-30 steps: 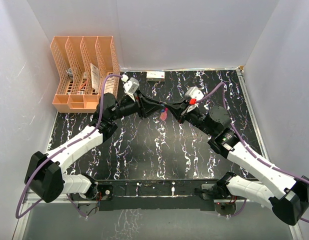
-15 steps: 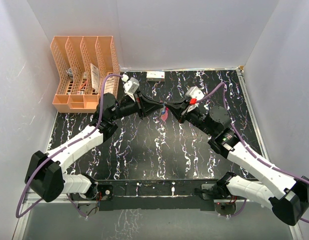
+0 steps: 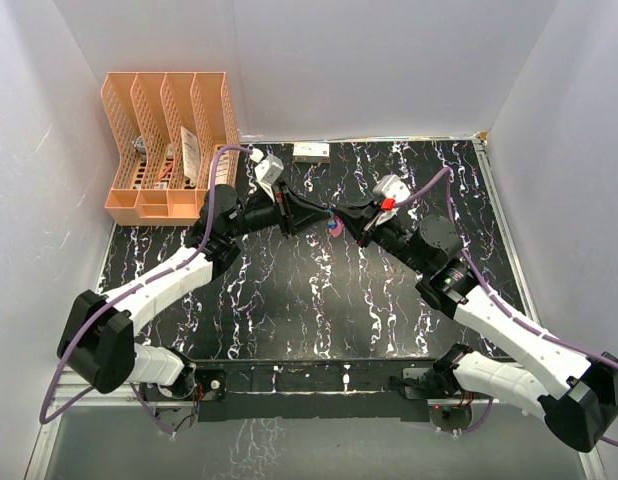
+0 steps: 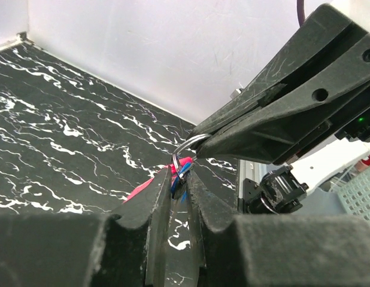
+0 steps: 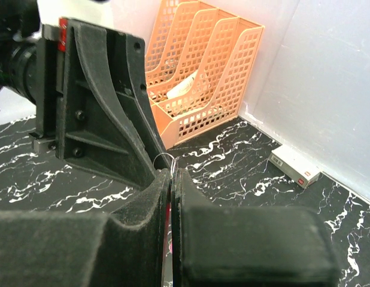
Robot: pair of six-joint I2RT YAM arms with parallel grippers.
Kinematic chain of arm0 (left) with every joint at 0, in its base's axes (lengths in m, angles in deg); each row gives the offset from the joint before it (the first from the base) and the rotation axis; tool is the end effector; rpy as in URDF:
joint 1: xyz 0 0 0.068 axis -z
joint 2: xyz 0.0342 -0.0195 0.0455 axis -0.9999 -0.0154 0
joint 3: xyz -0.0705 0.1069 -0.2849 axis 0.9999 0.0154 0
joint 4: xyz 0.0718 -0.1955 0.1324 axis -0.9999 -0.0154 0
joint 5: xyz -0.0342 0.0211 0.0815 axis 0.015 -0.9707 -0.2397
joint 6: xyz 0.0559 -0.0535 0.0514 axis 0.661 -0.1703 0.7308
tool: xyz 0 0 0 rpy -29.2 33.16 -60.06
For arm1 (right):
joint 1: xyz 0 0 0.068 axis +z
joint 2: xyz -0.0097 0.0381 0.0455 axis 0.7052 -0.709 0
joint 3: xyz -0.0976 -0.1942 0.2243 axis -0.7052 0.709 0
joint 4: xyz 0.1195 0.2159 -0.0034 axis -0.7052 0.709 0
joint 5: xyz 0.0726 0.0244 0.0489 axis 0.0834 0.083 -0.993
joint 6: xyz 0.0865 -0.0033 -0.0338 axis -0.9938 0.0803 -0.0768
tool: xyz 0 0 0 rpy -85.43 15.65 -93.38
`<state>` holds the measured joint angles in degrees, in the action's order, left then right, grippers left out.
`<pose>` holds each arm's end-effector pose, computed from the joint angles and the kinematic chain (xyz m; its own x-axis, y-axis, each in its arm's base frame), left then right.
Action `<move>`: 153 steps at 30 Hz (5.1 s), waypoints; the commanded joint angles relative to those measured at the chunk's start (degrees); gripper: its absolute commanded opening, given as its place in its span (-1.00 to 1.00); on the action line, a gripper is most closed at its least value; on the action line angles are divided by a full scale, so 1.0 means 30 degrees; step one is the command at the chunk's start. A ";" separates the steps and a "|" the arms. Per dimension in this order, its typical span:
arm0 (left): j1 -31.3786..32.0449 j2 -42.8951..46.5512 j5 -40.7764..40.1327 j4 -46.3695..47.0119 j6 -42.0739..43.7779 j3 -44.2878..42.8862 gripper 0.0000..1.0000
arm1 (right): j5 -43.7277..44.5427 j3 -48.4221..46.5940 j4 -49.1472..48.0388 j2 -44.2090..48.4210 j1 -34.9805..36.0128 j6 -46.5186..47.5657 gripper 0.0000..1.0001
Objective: Put the keys on the keyring
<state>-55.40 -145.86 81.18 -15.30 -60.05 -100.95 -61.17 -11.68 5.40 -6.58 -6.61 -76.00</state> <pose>0.2321 -0.2195 0.4028 -0.2290 -0.2702 -0.9352 0.9392 0.1912 -0.2853 0.1716 0.1571 0.3951 0.1341 0.0311 -0.9905 -0.7600 0.6447 -0.0827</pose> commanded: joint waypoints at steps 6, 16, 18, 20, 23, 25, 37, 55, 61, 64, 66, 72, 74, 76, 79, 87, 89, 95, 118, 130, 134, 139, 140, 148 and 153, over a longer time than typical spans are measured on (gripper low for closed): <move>-0.0160 -0.0505 0.1470 0.1597 -0.1564 -0.0583 -0.50 | 0.0049 0.0094 -0.3248 0.0568 0.0112 -0.0064 -1.00; -0.0193 -0.0505 0.1967 0.2033 -0.1760 -0.0686 -1.00 | 0.0429 0.0106 -0.3610 0.0485 0.0108 -0.0005 -1.00; -0.0187 -0.0505 0.2028 0.2216 -0.1906 -0.0560 -1.00 | 0.0487 0.0107 -0.3690 0.0407 0.0088 0.0002 -1.00; -0.0190 -0.0723 0.2095 0.2525 -0.2148 -0.0424 -1.00 | 0.0535 0.0118 -0.3772 0.0349 0.0087 -0.0012 -1.00; -0.0192 -0.1127 0.2358 0.2777 -0.2431 -0.0401 -0.95 | 0.0637 0.0233 -0.4190 0.0307 0.0093 -0.0034 -1.00; -0.0176 -0.1260 0.2492 0.2995 -0.2596 -0.0347 -0.87 | 0.0656 0.0243 -0.4389 0.0224 0.0111 -0.0034 -1.00; -0.0192 -0.1648 0.2819 0.4362 -0.3435 0.0155 -0.69 | 0.0715 0.0127 -0.5245 -0.0161 0.0096 -0.0108 -1.00; -0.0167 -0.0696 0.1118 -0.0275 -0.0785 0.0866 -0.86 | 0.1446 0.0029 -0.5490 -0.0391 0.0057 -0.0133 -1.00; -0.0177 -0.0173 0.1301 -0.0553 -0.0312 0.0938 -0.80 | 0.1330 0.0121 -0.5704 -0.0558 0.0081 -0.0323 -1.00; -0.0193 -0.0172 0.1522 -0.0184 -0.0392 0.0889 -0.61 | 0.1385 0.0179 -0.5753 -0.0548 0.0075 -0.0357 -1.00; -0.0192 -0.0043 0.1233 -0.0730 -0.0110 0.0831 -0.43 | 0.1513 0.0233 -0.5750 -0.0465 0.0060 -0.0329 -1.00; -0.0193 0.1049 -0.1467 -0.2903 0.1274 0.1209 -0.27 | 0.1609 0.0242 -0.5573 -0.0335 0.0049 -0.0212 -1.00; -0.0193 0.2036 -0.2801 -0.2852 0.1643 0.1647 -0.21 | 0.1602 0.0270 -0.5431 -0.0312 0.0045 -0.0237 -1.00; -0.0180 0.3069 -0.4398 -0.2772 0.2082 0.1968 -0.17 | 0.1637 0.0297 -0.5198 -0.0268 0.0056 -0.0308 -1.00; -0.0154 0.4173 -0.5926 -0.2570 0.2984 0.2270 -0.14 | 0.1327 0.0440 -0.4990 -0.0156 0.0048 -0.0413 -1.00; -0.0164 0.4376 -0.5770 0.1360 0.2835 0.2886 0.14 | -0.0214 0.1353 -0.4844 0.0597 0.0030 -0.0425 -1.00; -0.0161 0.3964 -0.4830 0.2322 0.2882 0.2977 0.14 | -0.0608 0.1559 -0.4895 0.0781 0.0029 -0.0390 -1.00; -0.0186 0.3124 -0.1435 0.4204 0.3373 0.3028 0.11 | -0.1738 0.1926 -0.5076 0.1051 0.0021 -0.0397 -1.00; -0.0191 0.1574 0.2407 0.5529 0.3401 0.2114 -0.18 | -0.3225 0.2334 -0.5054 0.1144 0.0020 -0.0443 -1.00; -0.0186 0.1385 0.1779 0.6218 0.3179 0.2043 -0.47 | -0.3289 0.2453 -0.5192 0.1126 0.0008 -0.0560 -1.00; -0.0193 0.1171 0.1870 0.6443 0.3007 0.1954 -0.62 | -0.3320 0.2455 -0.5254 0.1101 0.0022 -0.0638 -1.00; -0.0187 0.0841 0.2052 0.6799 0.2687 0.1827 -0.72 | -0.3378 0.2466 -0.5287 0.1095 0.0013 -0.0676 -1.00; -0.0185 0.0813 0.2064 0.6858 0.2649 0.1833 -0.75 | -0.3385 0.2464 -0.5285 0.1106 0.0022 -0.0678 -1.00; -0.0178 0.0762 0.2105 0.7018 0.2415 0.1825 -1.00 | -0.3296 0.2494 -0.5332 0.1096 0.0010 -0.0704 -1.00; -0.0177 0.0986 0.1713 0.6479 0.2317 0.1791 -1.00 | -0.3082 0.2308 -0.4849 0.1046 0.0003 -0.0648 -1.00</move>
<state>-55.75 -143.83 86.80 2.71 -53.29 -93.45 -70.59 -4.55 -6.76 -4.31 -6.61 -77.85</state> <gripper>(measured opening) 0.018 0.012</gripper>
